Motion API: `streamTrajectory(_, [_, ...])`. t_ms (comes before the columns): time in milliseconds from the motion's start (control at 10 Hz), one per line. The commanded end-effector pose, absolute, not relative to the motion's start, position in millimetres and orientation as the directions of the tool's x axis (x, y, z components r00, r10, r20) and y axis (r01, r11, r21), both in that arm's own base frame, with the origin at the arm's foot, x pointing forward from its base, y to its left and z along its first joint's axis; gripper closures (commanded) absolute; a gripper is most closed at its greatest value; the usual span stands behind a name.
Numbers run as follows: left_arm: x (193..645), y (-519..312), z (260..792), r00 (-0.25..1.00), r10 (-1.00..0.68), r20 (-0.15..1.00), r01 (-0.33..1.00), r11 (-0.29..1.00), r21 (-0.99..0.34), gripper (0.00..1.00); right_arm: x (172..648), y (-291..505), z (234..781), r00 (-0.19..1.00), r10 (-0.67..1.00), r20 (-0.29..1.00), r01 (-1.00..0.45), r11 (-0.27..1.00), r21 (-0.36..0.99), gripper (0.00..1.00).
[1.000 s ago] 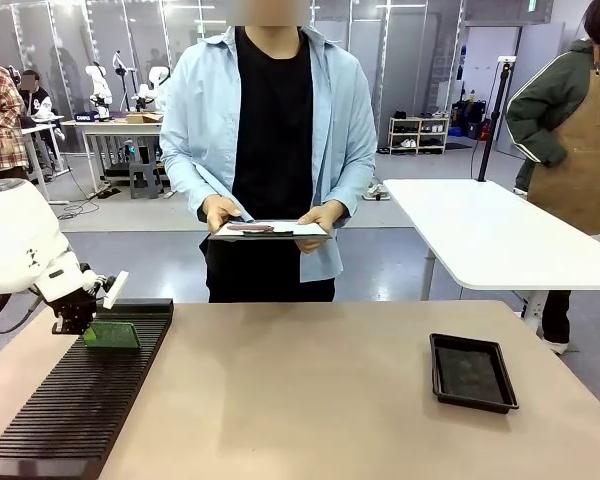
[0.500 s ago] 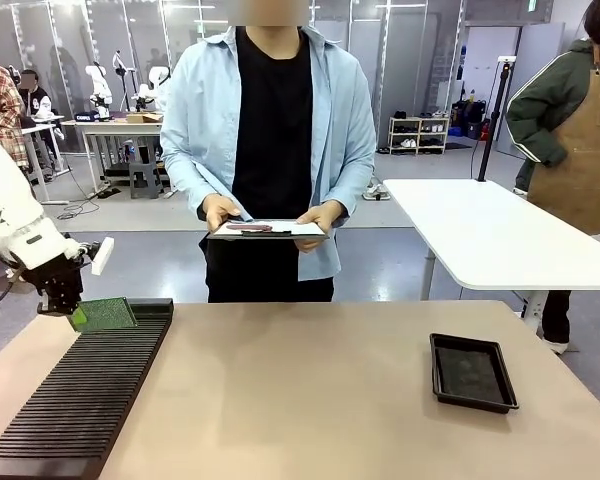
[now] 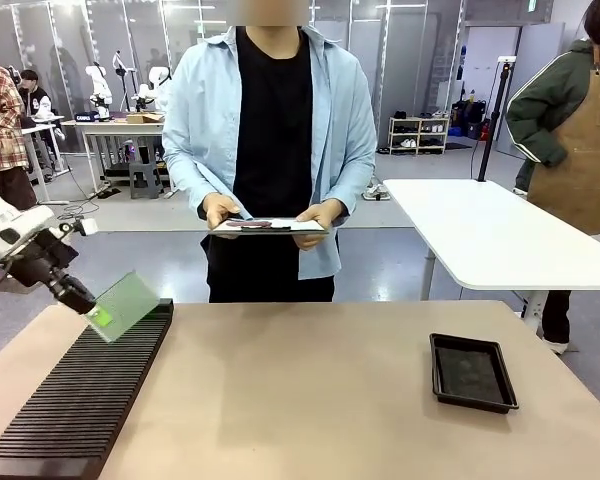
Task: Inspect the PCB.
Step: Pick up the Blank PCB and present it to the human.
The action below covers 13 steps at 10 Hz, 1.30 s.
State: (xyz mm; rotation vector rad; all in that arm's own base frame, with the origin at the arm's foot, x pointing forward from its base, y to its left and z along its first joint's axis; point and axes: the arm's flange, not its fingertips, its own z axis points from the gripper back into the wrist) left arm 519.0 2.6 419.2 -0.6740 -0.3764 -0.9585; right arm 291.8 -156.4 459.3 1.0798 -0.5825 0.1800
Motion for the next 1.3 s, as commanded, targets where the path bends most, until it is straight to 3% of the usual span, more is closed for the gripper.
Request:
streamTrajectory(0, [547, -4, 405, 0.759, -0.255, 0.600, 0.644, 0.432, -0.631, 1.00, 293, -157, 460, 0.825, -0.137, 0.548, -0.434, 0.468, 0.770, 0.00])
streamTrajectory(200, [560, -17, 385, 0.844, -0.044, 0.534, 0.504, 0.408, -0.761, 1.00, 293, -157, 460, 0.825, -0.137, 0.548, -0.434, 0.468, 0.770, 0.00])
streamTrajectory(300, [567, -22, 375, 0.875, 0.030, 0.483, 0.446, 0.338, -0.829, 1.00, 293, -157, 460, 0.825, -0.137, 0.548, -0.434, 0.468, 0.770, 0.00])
streamTrajectory(500, [568, -28, 365, 0.932, 0.130, 0.338, 0.280, 0.337, -0.899, 1.00, 293, -157, 460, 0.825, -0.137, 0.548, -0.434, 0.468, 0.770, 0.00])
streamTrajectory(800, [568, -32, 357, 0.938, 0.060, 0.340, 0.318, 0.235, -0.918, 1.00, 293, -157, 460, 0.825, -0.137, 0.548, -0.434, 0.468, 0.770, 0.00])
streamTrajectory(900, [566, -31, 356, 0.942, 0.093, 0.323, 0.280, 0.312, -0.908, 1.00, 293, -157, 460, 0.825, -0.137, 0.548, -0.434, 0.468, 0.770, 0.00])
streamTrajectory(1200, [566, -31, 356, 0.942, 0.093, 0.323, 0.280, 0.312, -0.908, 1.00, 293, -157, 460, 0.825, -0.137, 0.548, -0.434, 0.468, 0.770, 0.00])
